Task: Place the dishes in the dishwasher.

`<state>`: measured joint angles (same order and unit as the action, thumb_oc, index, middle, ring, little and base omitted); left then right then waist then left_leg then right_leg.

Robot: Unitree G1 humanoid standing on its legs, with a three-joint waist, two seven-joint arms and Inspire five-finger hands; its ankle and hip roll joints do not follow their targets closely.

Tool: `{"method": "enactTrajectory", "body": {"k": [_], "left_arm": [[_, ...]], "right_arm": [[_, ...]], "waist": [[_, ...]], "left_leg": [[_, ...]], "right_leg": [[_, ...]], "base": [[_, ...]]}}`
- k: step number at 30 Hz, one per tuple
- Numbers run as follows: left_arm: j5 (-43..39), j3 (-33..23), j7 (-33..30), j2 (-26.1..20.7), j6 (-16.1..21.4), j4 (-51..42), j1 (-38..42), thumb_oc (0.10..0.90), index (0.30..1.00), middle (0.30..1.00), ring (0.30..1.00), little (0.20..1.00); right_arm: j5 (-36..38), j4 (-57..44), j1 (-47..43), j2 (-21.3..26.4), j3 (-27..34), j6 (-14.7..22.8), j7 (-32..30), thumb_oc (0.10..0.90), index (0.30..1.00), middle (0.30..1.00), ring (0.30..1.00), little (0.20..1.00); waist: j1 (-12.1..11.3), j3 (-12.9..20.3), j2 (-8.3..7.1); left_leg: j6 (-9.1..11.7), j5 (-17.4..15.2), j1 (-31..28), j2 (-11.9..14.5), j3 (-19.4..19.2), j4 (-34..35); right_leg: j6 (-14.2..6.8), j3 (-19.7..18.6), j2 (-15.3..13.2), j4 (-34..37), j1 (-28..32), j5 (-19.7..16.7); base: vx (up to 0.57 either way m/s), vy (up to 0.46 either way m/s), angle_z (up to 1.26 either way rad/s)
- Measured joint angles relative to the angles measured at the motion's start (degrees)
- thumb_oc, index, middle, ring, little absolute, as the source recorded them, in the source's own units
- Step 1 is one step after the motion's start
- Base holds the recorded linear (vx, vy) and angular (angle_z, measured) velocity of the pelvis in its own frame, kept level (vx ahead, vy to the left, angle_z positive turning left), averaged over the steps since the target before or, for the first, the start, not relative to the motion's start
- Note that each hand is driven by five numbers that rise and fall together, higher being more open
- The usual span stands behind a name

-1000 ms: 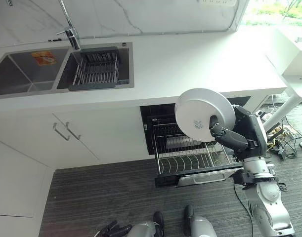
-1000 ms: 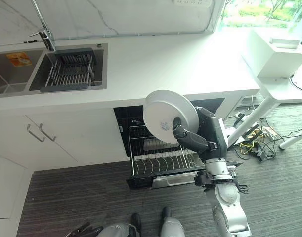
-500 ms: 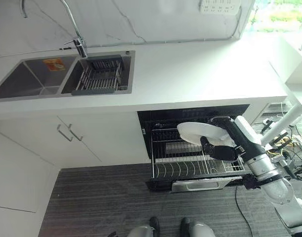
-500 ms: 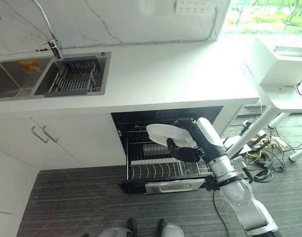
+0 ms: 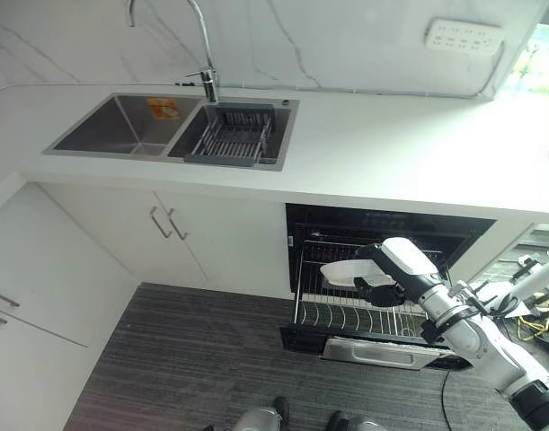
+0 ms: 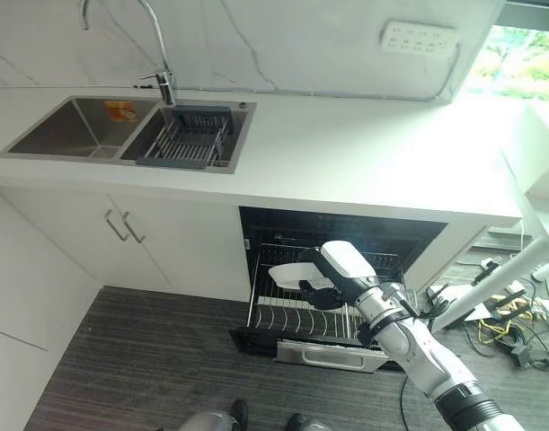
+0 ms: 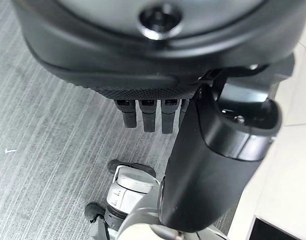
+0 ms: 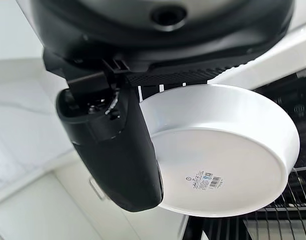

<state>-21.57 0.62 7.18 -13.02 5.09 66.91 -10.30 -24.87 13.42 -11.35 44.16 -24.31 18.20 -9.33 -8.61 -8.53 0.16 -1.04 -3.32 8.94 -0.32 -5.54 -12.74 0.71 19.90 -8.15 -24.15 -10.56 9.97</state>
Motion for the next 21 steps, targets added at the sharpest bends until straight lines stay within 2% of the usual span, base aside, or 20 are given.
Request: {"method": "enactTrajectory", "body": {"k": [3,7,9,13,16,18,21], "left_arm": [[0.01,0.34,0.84,-0.55,-0.12,-0.39,-0.18,0.8,0.9,0.9,0.9,0.9],[0.0,1.6,0.95,-1.17,-0.02,-1.49,-0.25,0.8,0.9,0.9,0.9,0.9],[-0.03,2.69,0.49,-1.89,0.42,-2.66,0.62,0.8,0.9,0.9,0.9,0.9],[-0.2,3.57,-1.51,-1.96,2.26,-4.46,2.57,0.8,0.9,0.9,0.9,0.9],[-0.68,5.01,-1.7,-2.05,3.78,-5.31,3.64,0.8,0.9,0.9,0.9,0.9],[-0.83,6.44,-1.56,-2.06,3.8,-5.72,5.76,0.8,0.9,0.9,0.9,0.9],[-3.06,7.05,-1.49,-2.08,4.07,-5.95,7.04,0.8,0.9,0.9,0.9,0.9]], "right_arm": [[-2.22,7.98,-1.85,-1.94,-2.07,-0.38,-3.94,0.4,0.3,0.3,0.3,0.3],[-5.22,11.09,-3.57,-2.42,-2.46,-1.11,-7.51,0.4,0.3,0.3,0.3,0.3],[-6.87,14.92,-8.59,-3.66,-4.07,-2.31,-11.48,0.4,0.3,0.3,0.3,0.3],[-8.87,21.34,-16.33,-3.4,-4.42,-4.28,-16.08,0.4,0.3,0.3,0.3,0.3],[-8.84,26.45,-22.16,-2.72,-5.36,-5.56,-20.34,0.4,0.3,0.3,0.3,0.3],[-8.8,28.6,-25.78,-1.11,-6.1,-7.16,-23.03,0.4,0.3,0.3,0.3,0.3],[-8.7,30.48,-29.41,-1.02,-7.43,-7.81,-24.7,0.4,0.3,0.3,0.3,0.3]], "waist": [[-1.88,-0.23,0.39],[-2.97,-1.94,1.89],[-2.53,-4.93,2.38],[-4.33,-8.52,4.38],[-4.65,-10.75,5.42],[-5.72,-13.47,6.56],[-5.94,-15.44,7.16]], "left_leg": [[0.11,0.13,0.31,-0.15,0.95,0.0],[0.37,1.02,0.94,-0.41,2.14,-0.01],[0.79,1.6,1.52,-0.45,2.75,-0.01],[0.79,3.2,4.28,-0.4,3.39,0.11],[0.92,4.39,7.04,-0.49,4.35,0.15],[0.99,5.09,8.09,-0.45,4.42,0.2],[0.93,5.73,9.77,-0.47,4.47,0.29]], "right_leg": [[-0.06,0.94,-0.18,0.07,0.19,0.33],[0.02,1.97,-0.36,-0.02,0.07,0.52],[0.2,2.53,-0.42,-0.16,-0.43,0.57],[0.96,3.43,-0.52,-0.7,-3.29,0.06],[1.44,4.29,-0.71,-1.06,-5.91,-0.21],[1.97,4.35,-0.72,-1.31,-7.17,-0.53],[2.09,4.38,-0.9,-1.9,-9.09,-0.56]], "base": [[0.01,-0.005,0.14],[-0.03,-0.016,0.16],[-0.08,-0.011,0.14],[-0.13,-0.012,0.13],[-0.14,-0.009,0.14],[-0.13,-0.001,0.01],[-0.11,0.008,0.01]]}}
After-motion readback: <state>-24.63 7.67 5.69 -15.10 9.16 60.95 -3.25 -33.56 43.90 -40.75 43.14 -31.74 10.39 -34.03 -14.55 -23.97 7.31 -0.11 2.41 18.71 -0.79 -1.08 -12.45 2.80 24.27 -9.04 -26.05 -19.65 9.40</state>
